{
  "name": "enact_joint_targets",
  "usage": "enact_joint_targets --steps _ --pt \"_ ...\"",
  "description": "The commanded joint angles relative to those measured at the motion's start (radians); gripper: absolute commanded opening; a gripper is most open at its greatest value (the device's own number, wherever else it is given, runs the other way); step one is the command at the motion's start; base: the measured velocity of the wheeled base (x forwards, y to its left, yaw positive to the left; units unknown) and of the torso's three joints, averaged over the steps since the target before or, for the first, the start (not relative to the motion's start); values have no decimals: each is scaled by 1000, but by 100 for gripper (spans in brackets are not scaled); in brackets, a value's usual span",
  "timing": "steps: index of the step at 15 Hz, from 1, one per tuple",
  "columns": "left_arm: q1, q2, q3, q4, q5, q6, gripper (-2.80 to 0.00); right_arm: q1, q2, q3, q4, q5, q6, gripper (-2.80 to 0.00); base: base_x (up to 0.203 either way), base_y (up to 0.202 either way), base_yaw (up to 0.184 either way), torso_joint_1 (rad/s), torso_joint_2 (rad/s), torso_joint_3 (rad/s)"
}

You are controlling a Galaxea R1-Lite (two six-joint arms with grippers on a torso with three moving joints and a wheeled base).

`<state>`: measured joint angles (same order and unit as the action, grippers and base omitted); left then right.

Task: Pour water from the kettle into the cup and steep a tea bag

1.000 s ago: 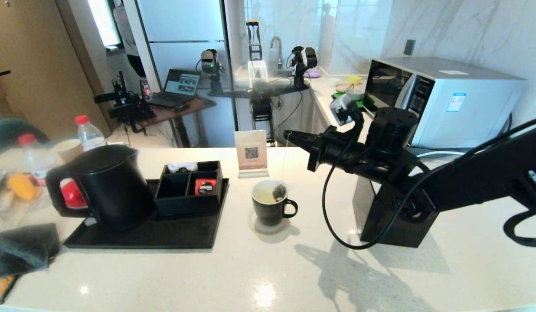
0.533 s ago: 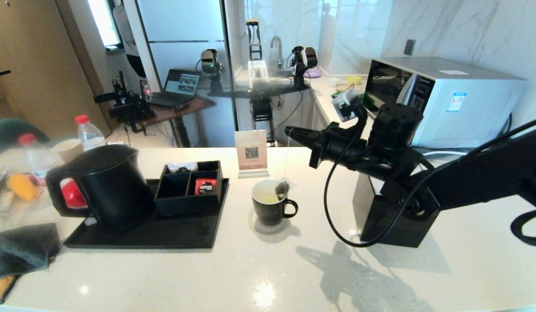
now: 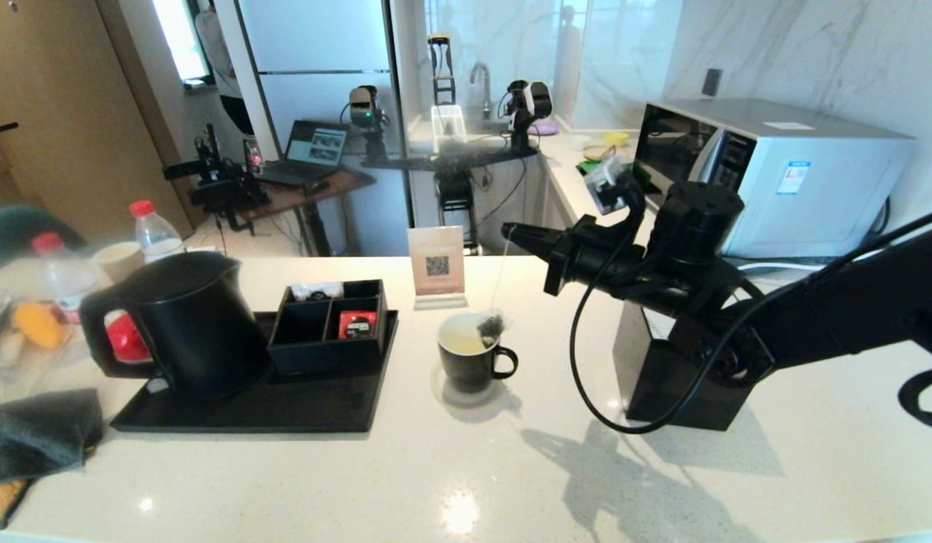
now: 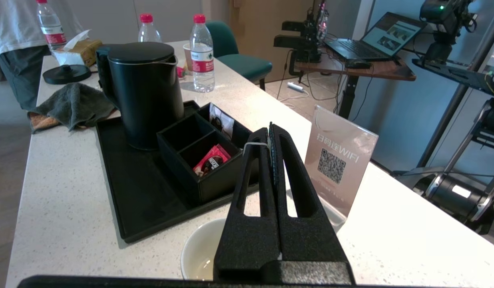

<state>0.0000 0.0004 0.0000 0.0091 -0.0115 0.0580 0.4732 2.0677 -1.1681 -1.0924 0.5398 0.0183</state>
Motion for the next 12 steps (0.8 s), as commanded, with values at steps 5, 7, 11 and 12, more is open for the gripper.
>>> enact_joint_targets --steps 5,7,11,12 --pt "0 0 0 0 1 0 -280 -11 -19 -3 1 -23 1 -280 0 0 0 0 0 0" --pt "0 0 0 0 0 0 -280 -23 -37 -6 5 -34 7 -280 0 0 0 0 0 0" --pt "0 0 0 0 1 0 -280 -87 -92 -4 8 -35 23 -280 0 0 0 0 0 0" --pt "1 0 0 0 1 0 -280 -109 -105 0 8 -35 24 -280 0 0 0 0 0 0"
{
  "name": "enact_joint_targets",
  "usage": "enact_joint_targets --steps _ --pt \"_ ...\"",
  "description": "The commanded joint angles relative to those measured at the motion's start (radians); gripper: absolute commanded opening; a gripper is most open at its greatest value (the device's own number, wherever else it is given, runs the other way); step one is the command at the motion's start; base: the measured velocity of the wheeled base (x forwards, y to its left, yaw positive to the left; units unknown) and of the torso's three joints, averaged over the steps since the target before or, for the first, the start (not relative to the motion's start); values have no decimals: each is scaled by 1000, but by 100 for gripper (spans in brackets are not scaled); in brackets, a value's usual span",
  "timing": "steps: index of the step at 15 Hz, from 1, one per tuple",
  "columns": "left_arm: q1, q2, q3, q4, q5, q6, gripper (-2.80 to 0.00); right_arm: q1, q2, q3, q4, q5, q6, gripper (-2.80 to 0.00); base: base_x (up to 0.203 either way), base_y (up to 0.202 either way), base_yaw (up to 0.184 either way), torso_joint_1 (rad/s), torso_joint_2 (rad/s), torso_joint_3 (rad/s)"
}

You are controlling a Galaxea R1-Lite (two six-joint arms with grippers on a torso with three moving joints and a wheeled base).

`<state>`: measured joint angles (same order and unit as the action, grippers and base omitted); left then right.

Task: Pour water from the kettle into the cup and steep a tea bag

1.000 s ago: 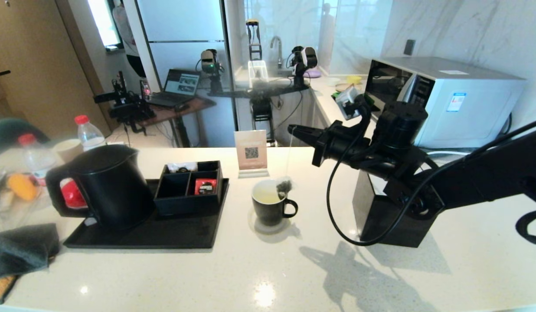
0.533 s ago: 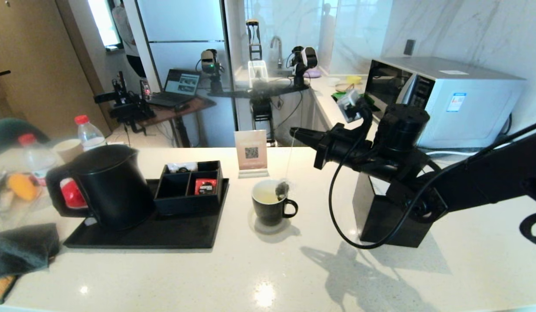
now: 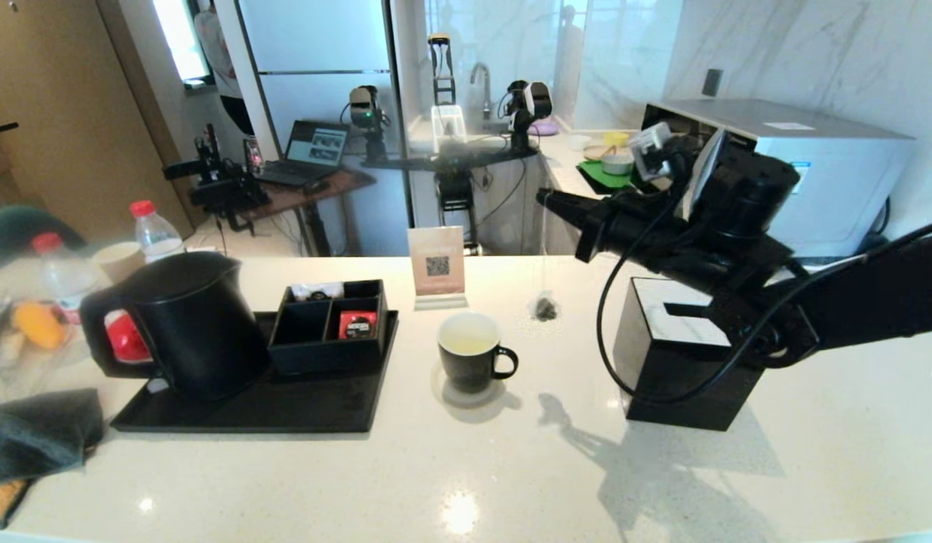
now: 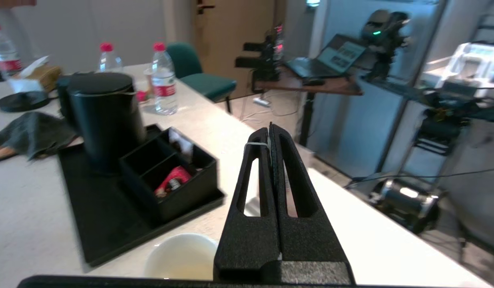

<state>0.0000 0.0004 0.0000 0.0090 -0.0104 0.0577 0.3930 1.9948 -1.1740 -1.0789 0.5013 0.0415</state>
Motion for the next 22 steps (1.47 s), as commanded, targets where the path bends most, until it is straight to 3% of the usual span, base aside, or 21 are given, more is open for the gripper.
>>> enact_joint_targets --steps 1,10,22 --pt "0 0 0 0 0 1 -280 -51 -48 3 -3 3 1 -280 0 0 0 0 0 0" --pt "0 0 0 0 0 1 -280 -198 -160 19 25 3 1 -280 0 0 0 0 0 0" --pt "0 0 0 0 0 1 -280 -335 -224 171 -3 6 -2 -280 0 0 0 0 0 0"
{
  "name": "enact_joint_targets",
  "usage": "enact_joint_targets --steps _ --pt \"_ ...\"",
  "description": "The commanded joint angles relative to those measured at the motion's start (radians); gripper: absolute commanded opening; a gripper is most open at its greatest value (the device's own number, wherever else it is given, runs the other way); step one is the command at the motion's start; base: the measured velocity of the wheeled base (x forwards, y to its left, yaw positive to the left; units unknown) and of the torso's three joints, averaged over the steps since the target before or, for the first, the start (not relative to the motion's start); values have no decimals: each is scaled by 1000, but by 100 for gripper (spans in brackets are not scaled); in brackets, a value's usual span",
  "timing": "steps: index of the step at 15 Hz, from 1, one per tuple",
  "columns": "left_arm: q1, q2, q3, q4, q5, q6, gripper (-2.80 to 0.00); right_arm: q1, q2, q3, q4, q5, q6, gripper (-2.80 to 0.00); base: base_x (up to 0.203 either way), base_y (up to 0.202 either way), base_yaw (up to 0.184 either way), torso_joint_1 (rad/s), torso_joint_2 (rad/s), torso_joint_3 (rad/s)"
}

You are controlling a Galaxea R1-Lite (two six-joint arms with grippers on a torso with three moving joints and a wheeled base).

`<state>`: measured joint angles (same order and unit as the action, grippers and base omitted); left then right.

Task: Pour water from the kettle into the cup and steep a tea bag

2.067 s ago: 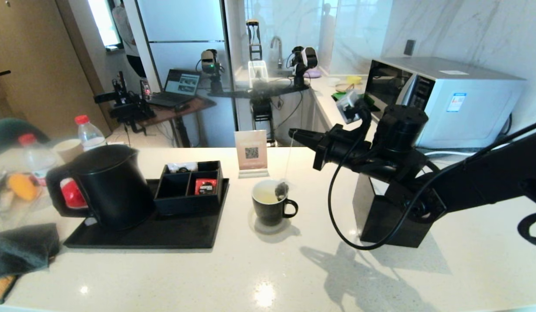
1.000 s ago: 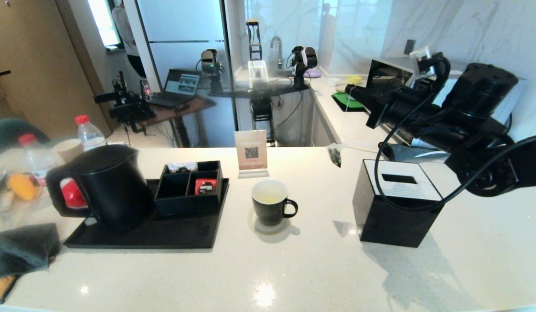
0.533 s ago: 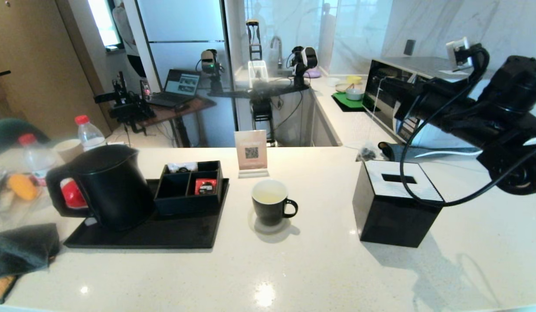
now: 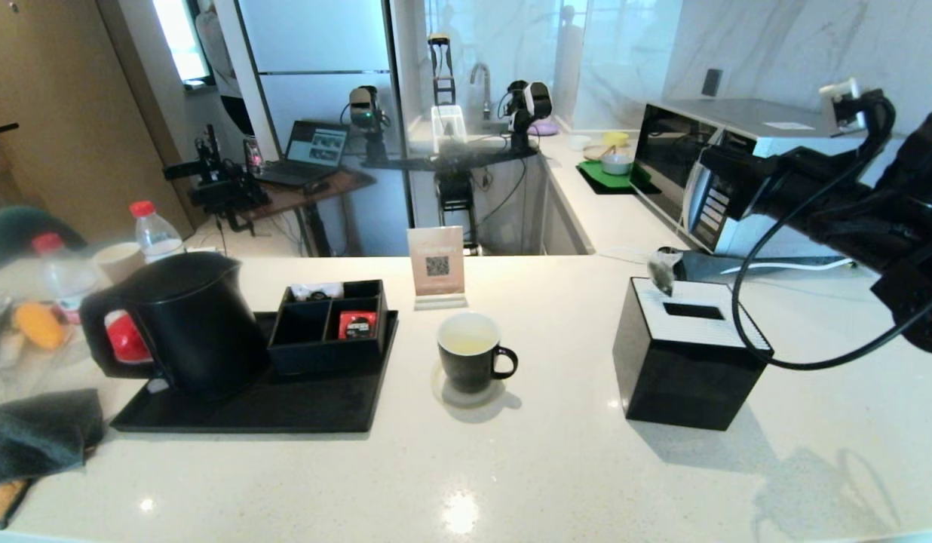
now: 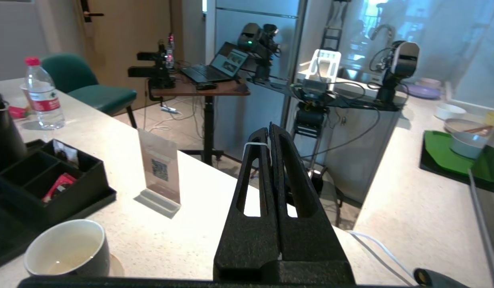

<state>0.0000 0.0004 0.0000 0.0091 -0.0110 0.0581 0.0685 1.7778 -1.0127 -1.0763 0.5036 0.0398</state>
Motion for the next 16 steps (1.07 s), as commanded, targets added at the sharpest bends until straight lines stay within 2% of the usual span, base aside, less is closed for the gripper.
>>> enact_joint_targets --steps 1,8,16 --pt "0 0 0 0 0 0 -280 -13 -12 23 -6 4 0 -280 0 0 0 0 0 0" --pt "0 0 0 0 0 0 -280 -34 -61 163 -43 2 -6 -280 0 0 0 0 0 0" --pt "0 0 0 0 0 0 -280 -106 -63 290 -123 4 -8 -280 0 0 0 0 0 0"
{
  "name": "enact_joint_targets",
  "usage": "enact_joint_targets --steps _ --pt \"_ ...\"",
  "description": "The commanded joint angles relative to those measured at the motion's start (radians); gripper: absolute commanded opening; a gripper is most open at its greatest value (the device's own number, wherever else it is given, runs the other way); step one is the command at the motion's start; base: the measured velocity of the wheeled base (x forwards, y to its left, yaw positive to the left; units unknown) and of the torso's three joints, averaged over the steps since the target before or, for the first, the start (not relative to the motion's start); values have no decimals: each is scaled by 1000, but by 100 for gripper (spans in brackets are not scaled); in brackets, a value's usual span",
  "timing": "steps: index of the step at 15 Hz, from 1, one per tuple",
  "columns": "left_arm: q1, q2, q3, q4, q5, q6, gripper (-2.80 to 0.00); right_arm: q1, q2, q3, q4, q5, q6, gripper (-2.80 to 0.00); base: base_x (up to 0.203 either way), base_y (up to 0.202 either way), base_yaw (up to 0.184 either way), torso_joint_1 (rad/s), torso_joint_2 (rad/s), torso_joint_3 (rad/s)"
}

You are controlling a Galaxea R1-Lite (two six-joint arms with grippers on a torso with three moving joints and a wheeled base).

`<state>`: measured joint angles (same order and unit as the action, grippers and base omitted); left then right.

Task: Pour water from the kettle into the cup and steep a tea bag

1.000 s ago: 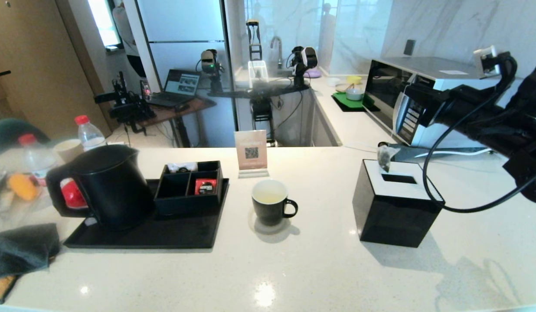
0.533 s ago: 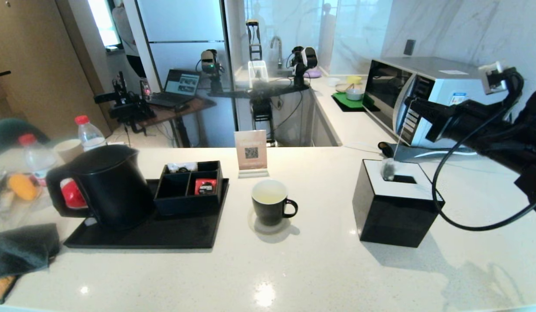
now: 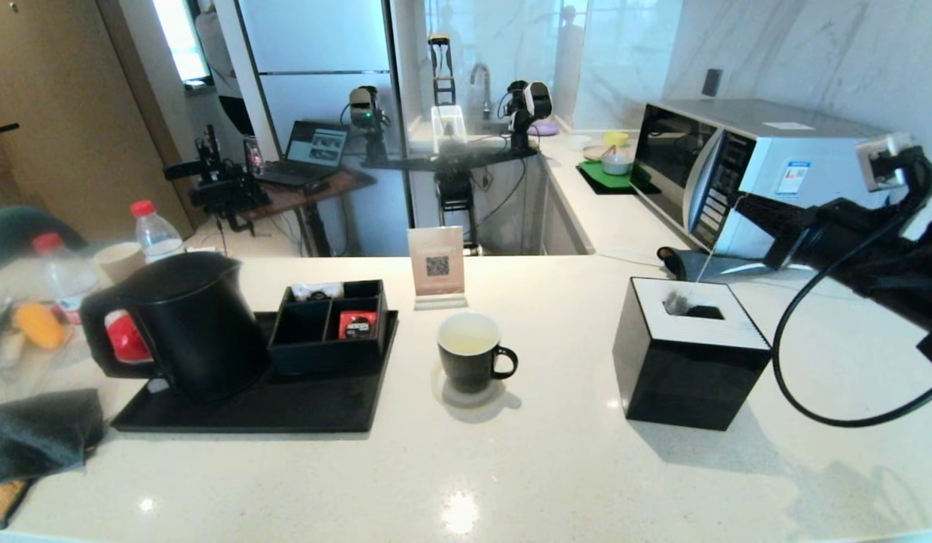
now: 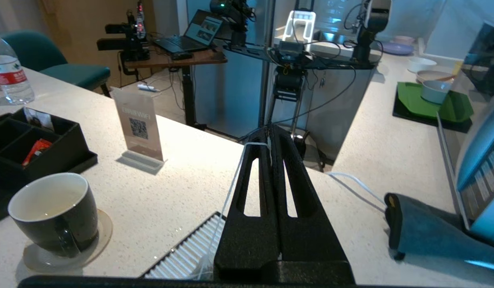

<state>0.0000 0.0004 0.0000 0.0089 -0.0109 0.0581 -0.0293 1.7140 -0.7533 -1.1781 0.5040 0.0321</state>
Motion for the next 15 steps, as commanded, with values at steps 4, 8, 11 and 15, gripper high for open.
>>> enact_joint_targets --steps 4,8,11,15 --pt "0 0 0 0 0 0 -280 -13 -1 134 -69 2 -35 -280 0 0 0 0 0 0" --pt "1 0 0 0 0 0 -280 -12 6 158 -77 2 -38 -280 0 0 0 0 0 0" --pt "0 0 0 0 0 0 -280 -12 12 179 -95 2 -37 -280 0 0 0 0 0 0" --pt "0 0 0 0 0 0 -280 -20 12 195 -94 2 -37 -280 0 0 0 0 0 0"
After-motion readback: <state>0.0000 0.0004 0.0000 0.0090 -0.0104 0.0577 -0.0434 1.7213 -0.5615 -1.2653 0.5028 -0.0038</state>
